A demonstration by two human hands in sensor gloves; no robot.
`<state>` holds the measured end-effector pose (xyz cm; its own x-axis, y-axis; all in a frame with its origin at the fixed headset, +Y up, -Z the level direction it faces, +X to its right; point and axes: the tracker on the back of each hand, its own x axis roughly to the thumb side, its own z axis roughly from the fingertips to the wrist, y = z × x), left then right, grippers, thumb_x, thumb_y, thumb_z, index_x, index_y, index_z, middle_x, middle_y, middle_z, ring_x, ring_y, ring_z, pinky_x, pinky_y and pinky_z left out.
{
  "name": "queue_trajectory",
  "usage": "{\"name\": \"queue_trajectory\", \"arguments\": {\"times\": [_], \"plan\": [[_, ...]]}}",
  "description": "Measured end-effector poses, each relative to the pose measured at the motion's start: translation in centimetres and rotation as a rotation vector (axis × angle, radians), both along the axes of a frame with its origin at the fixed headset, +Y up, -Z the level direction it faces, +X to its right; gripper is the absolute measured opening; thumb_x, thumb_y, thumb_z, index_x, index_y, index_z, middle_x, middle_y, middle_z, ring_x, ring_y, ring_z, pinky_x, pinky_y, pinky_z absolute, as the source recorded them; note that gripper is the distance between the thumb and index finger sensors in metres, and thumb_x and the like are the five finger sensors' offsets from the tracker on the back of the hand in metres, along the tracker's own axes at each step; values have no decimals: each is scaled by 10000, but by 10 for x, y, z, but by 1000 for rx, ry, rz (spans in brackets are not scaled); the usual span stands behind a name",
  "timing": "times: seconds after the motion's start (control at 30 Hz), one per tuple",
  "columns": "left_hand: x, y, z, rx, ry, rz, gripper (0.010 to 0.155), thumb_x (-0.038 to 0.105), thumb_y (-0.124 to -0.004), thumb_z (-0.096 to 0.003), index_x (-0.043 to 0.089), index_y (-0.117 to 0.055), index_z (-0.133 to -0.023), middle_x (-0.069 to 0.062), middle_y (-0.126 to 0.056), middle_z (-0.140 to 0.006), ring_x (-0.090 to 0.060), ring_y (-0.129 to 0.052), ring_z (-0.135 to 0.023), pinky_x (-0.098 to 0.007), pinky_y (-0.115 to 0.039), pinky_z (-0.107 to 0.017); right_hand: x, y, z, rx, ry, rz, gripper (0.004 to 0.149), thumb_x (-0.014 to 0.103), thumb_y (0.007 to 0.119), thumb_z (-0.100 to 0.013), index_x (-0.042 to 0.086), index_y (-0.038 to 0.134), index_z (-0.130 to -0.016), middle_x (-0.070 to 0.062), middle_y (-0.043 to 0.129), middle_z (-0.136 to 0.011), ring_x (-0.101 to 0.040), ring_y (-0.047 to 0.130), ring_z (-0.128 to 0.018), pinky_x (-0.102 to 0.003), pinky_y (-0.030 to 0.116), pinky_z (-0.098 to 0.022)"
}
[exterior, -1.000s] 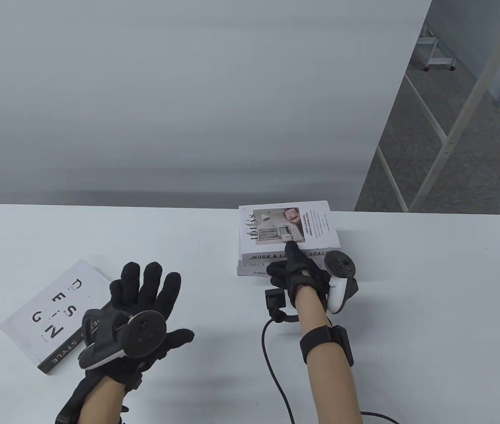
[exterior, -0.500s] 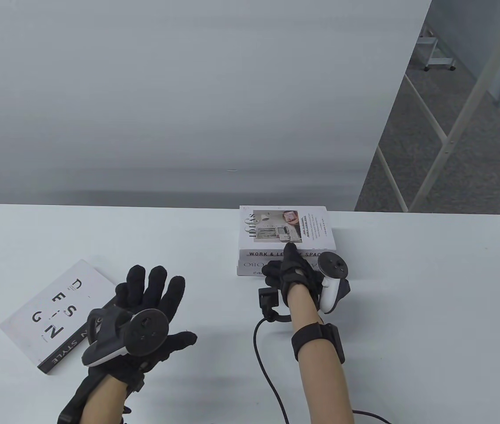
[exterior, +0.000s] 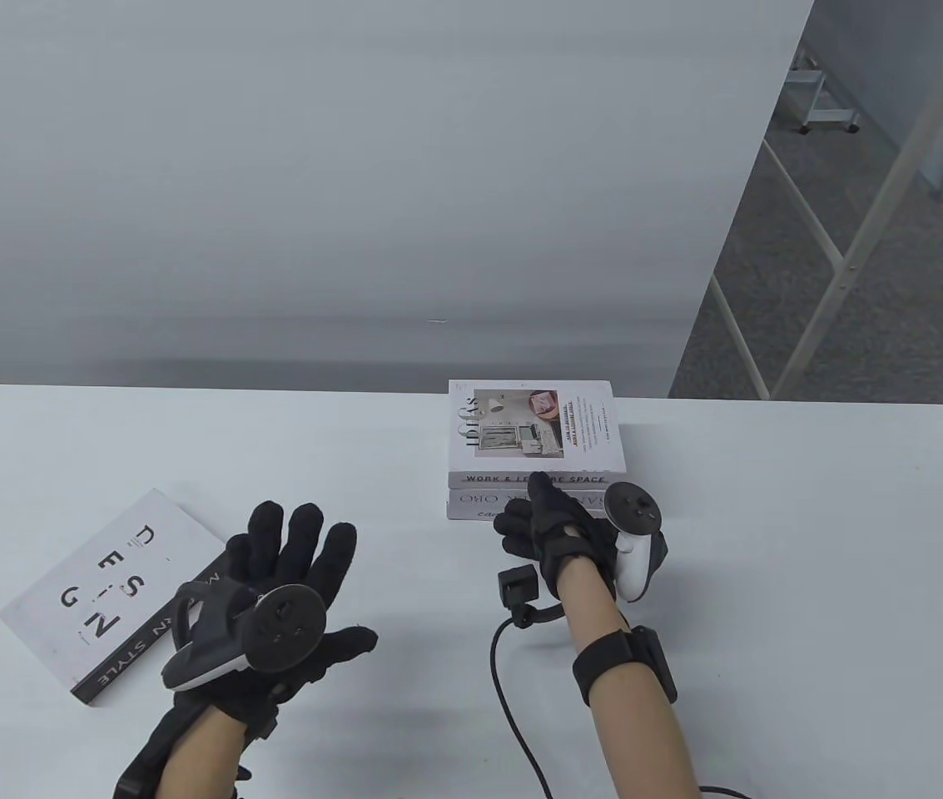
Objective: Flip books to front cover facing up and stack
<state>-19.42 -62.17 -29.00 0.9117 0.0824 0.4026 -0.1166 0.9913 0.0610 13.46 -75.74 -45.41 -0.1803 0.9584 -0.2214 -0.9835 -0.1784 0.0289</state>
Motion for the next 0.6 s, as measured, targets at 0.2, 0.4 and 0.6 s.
{"name": "queue_trajectory", "arguments": {"times": [0.2,0.4,0.6], "plan": [[14,-5,-1,38,-69,40,977,679,-759,-423,103,-405,-1129,-277,-398,-1137,-618,-437,-1014,-732,-519,-672,21,18,30,234,111,366,755,468,624,-579,-97,391,-1022,-324,784,-865,-397,983,-656,-455,871,-427],[32,-21,-5,54,-94,-22,973,689,-736,-432,89,-401,-1121,-215,-527,-1122,-518,-649,-999,-642,-652,-676,37,34,67,443,220,722,761,469,658,-560,-70,407,-1035,-349,754,-892,-454,952,-676,-508,844,-435],[49,-42,-8,54,-116,-87,963,696,-719,-432,103,-406,-1123,-196,-505,-1136,-536,-571,-1032,-714,-567,-678,47,39,103,566,306,914,771,477,675,-553,-56,417,-1047,-363,723,-923,-498,916,-706,-555,815,-449]]}}
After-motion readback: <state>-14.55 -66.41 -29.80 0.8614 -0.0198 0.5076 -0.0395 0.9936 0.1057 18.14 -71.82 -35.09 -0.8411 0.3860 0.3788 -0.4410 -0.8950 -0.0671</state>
